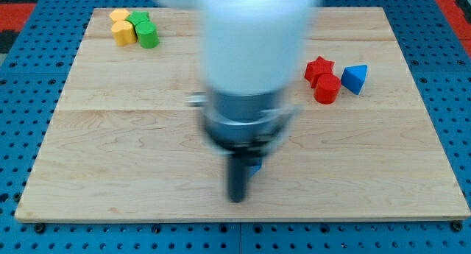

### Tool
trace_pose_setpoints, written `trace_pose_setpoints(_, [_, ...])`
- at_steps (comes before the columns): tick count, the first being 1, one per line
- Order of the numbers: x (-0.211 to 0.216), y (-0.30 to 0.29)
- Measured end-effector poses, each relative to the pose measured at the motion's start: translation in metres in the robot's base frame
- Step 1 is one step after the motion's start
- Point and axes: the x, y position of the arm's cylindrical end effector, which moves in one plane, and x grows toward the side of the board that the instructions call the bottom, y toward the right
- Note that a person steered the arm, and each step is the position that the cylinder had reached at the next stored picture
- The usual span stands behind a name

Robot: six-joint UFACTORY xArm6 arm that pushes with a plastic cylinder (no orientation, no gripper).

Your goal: Place the blue cube bottom right to the blue triangle

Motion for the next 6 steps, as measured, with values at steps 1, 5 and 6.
trace_pose_setpoints(1, [-0.039, -0.011])
trace_pose_setpoints(5, [-0.039, 0.161])
trace_pose_setpoints(6, [-0.074, 0.18])
